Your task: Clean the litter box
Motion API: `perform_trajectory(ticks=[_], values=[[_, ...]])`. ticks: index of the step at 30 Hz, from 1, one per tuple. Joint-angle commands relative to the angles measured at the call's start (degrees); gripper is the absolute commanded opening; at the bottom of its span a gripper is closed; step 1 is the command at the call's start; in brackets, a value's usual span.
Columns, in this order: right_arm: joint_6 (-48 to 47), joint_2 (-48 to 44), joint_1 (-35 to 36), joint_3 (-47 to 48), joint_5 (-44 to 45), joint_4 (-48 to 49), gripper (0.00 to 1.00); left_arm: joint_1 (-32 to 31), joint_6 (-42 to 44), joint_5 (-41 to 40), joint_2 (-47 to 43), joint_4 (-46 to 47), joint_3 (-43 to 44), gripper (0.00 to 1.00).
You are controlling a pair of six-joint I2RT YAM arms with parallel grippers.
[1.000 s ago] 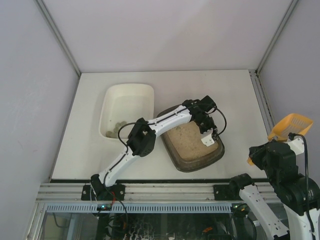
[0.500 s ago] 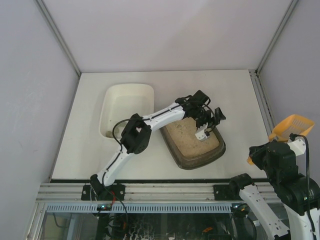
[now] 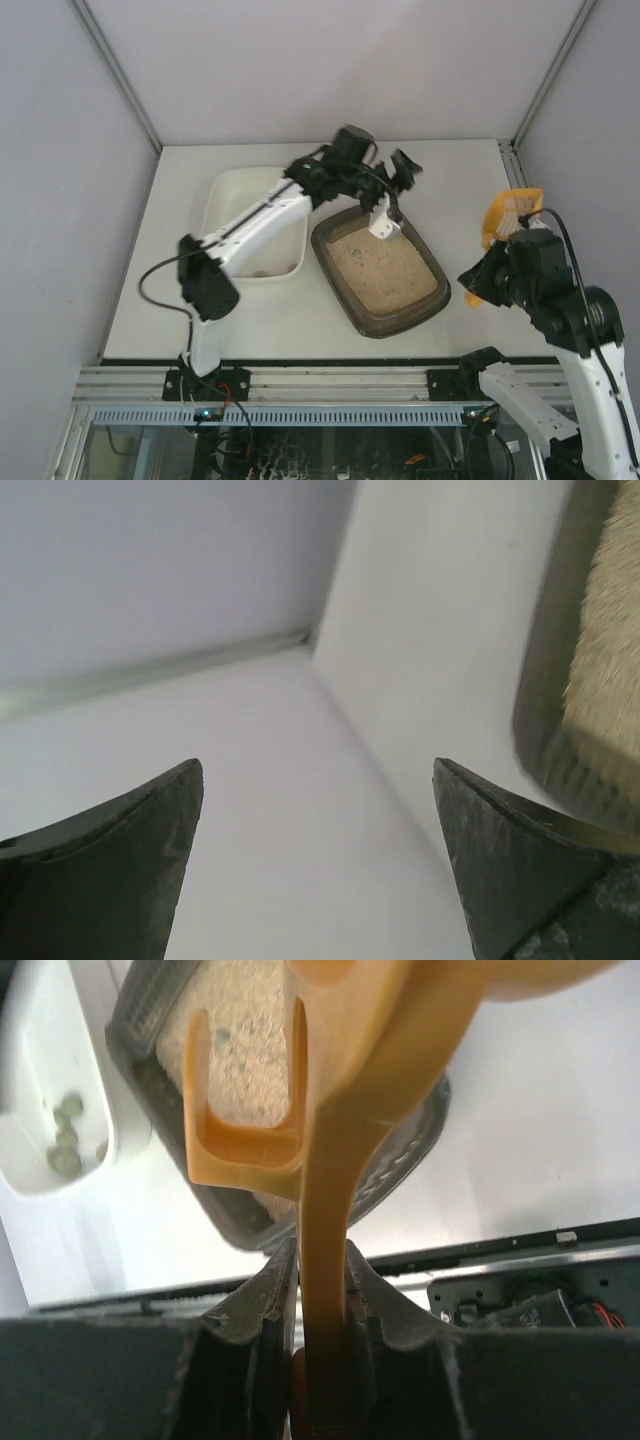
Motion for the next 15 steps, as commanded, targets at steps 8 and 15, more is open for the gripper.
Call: perform_trajectory(ticks=[8, 15], values=[[-18.7, 29.1, 4.5, 16.0, -12.7, -5.6, 0.0, 10.6, -63.1, -22.2, -35.9, 6.7, -20.7, 1.0], [-23.8, 43.0, 17.8, 20.3, 2.3, -5.1, 0.0, 19.0, -92.7, -36.3, -53.0, 8.8, -39.1, 1.0]])
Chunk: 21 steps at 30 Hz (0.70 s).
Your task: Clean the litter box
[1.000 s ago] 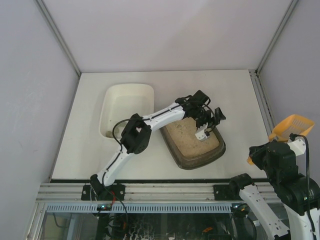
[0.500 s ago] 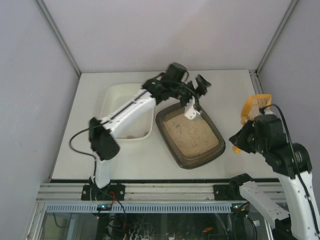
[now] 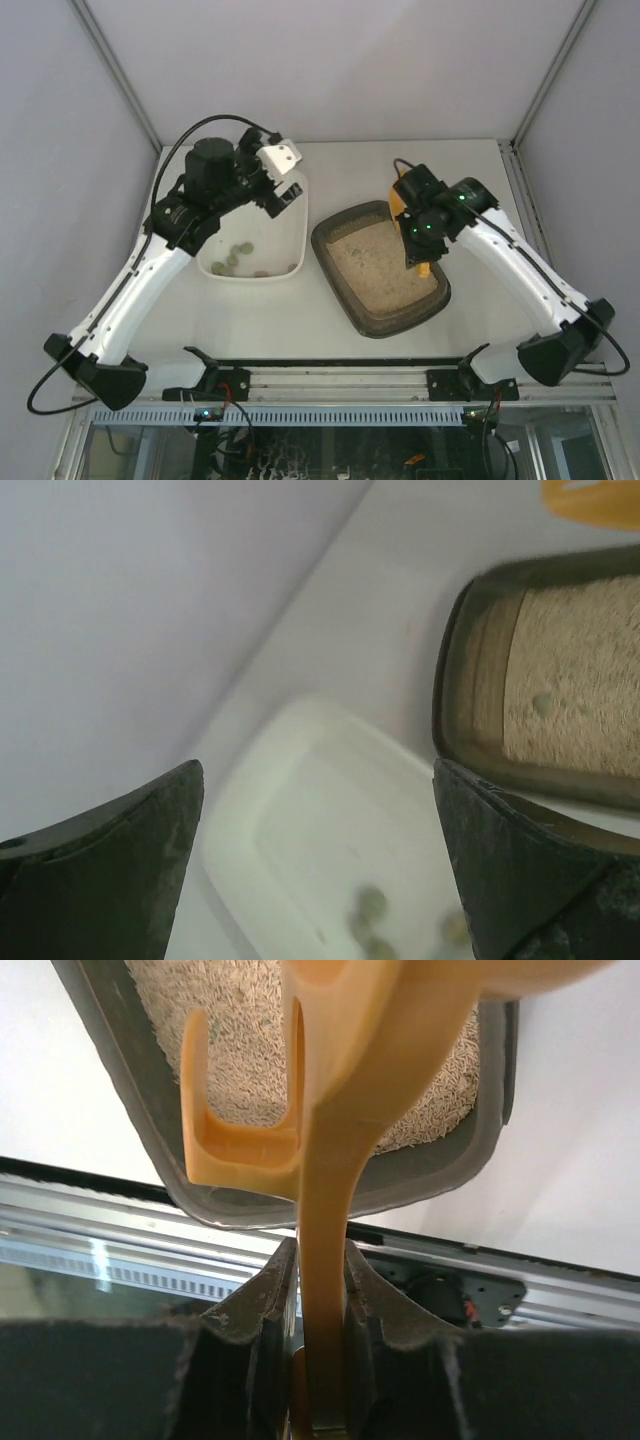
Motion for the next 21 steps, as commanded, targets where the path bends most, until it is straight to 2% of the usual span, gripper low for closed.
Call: perform_trajectory(ticks=[1, 4, 7, 10, 12, 14, 17, 19, 21], values=[[-5.6, 4.6, 3.1, 1.5, 5.9, 0.0, 0.0, 5.9, -27.3, -15.7, -10.3, 2.0, -12.1, 1.0], [-6.8, 7.2, 2.8, 0.3, 7.0, 0.7, 0.0, 12.1, -32.5, -18.9, -16.1, 1.0, -17.3, 1.0], [-8.8, 8.3, 4.5, -2.3, 2.4, 1.8, 0.0, 17.9, -34.2, -17.7, -18.8, -2.7, -19.5, 1.0], [-9.8, 10.7, 10.1, -3.4, 9.9, 1.2, 0.0, 23.9, -35.8, -15.6, -18.7, -5.1, -21.1, 1.0], [-11.1, 12.3, 12.7, -3.4, 11.1, 1.3, 0.0, 29.4, -38.4, -11.3, -18.7, -5.8, -22.3, 1.0], [-12.5, 13.4, 14.5, -2.7, 12.4, 1.6, 0.0, 31.9, -40.0, -8.6, -18.7, -7.1, -22.6, 1.0], [-17.4, 13.3, 17.0, -3.9, 22.6, 3.1, 0.0, 32.9, -40.8, -9.1, -21.0, -6.8, -25.6, 1.0], [-18.9, 14.0, 16.3, -3.0, 28.2, 3.1, 0.0, 33.0, -41.5, -9.5, -23.2, -5.4, -28.5, 1.0], [-19.3, 15.5, 13.9, -1.4, 29.4, 2.9, 0.0, 33.0, -42.0, -9.6, -24.4, -5.3, -30.1, 1.0]])
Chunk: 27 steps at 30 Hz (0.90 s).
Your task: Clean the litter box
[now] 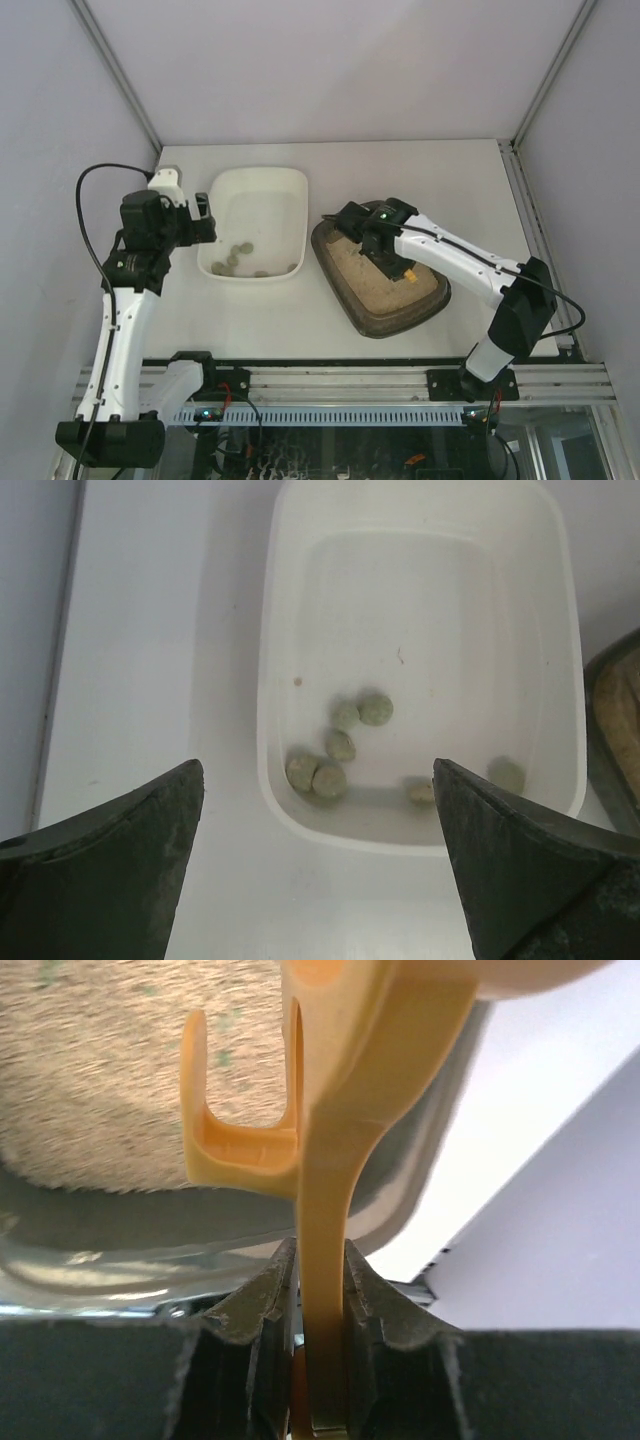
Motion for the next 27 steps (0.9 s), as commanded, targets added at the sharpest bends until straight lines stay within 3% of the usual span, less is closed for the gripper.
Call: perform_trajectory(ticks=[1, 5, 10, 20, 27], values=[[-5.6, 0.9, -3.6, 2.6, 11.5, 1.3, 0.0, 0.3, -3.6, 1.8, -3.8, 0.4, -3.6, 1.0], [-13.5, -1.7, -3.3, -3.5, 17.3, 5.7, 0.0, 0.4, -4.4, 1.2, -4.1, -1.4, -4.5, 1.0], [-21.2, -8.0, -2.4, -11.2, 14.9, 14.7, 0.0, 0.5, -5.8, 1.4, -3.5, -1.6, -6.7, 1.0], [-22.5, -6.3, -0.4, -22.5, 13.7, 24.3, 0.0, 0.9, -9.5, 6.7, -1.3, -0.7, -8.1, 1.0], [-24.2, -3.1, -1.3, -23.8, 11.3, 29.4, 0.0, 0.9, -9.3, 7.5, -0.8, -0.8, -8.1, 1.0]])
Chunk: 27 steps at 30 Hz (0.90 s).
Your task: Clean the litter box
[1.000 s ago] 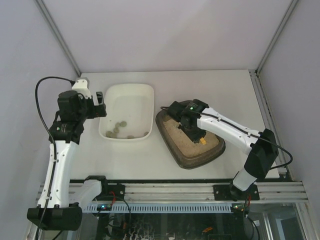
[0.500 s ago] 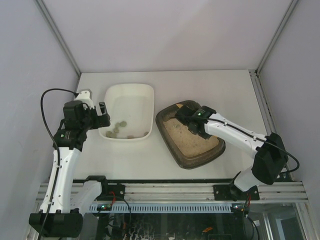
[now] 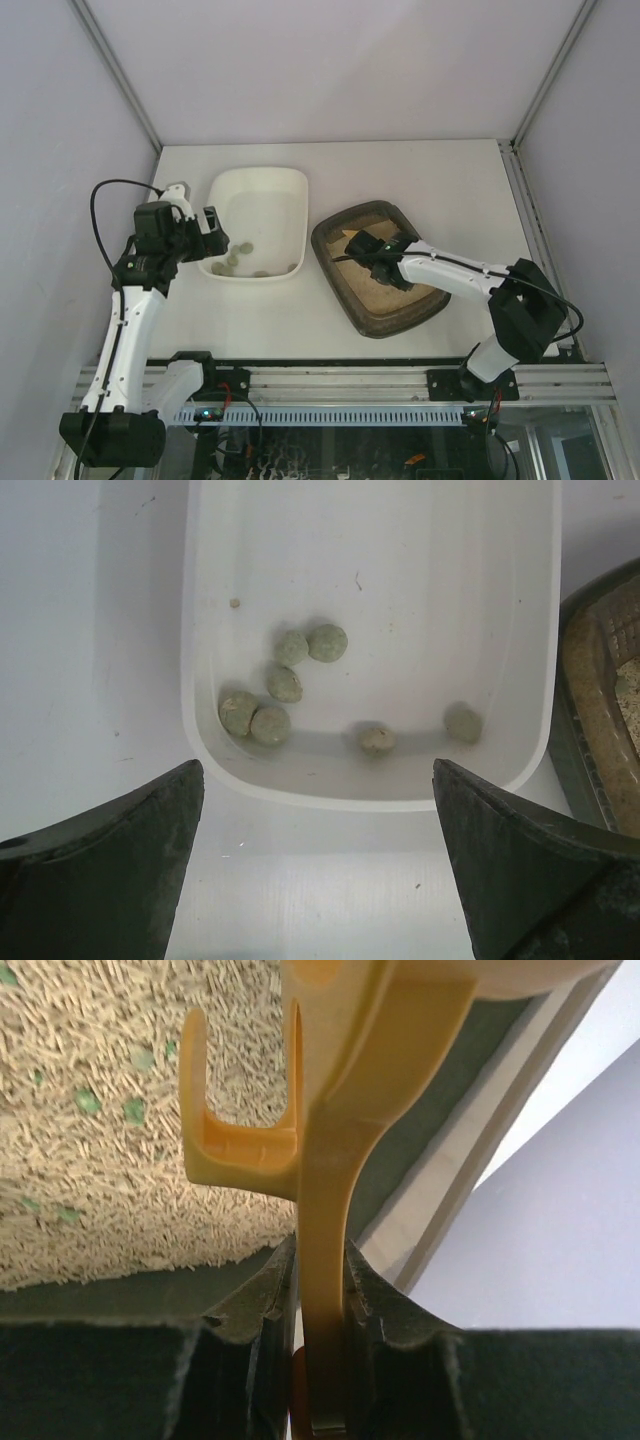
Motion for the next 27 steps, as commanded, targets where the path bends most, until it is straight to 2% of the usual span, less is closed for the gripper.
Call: perform_trajectory(ticks=[1, 20, 27], values=[[-2.2, 1.2, -0.5, 0.3, -0.3, 6.1, 0.0, 0.6, -1.0, 2.2, -0.1, 1.6, -0.2, 1.0], [-4.4, 5.3, -3.5, -3.9, -2.0, 12.4, 0.0, 0.6, -0.4, 2.1, 1.6, 2.3, -0.9, 1.0], [1.0, 2.8, -0.5, -3.4, -10.8, 9.8, 0.0, 0.6, 0.0, 2.1, 2.9, 2.5, -1.2, 1.0]])
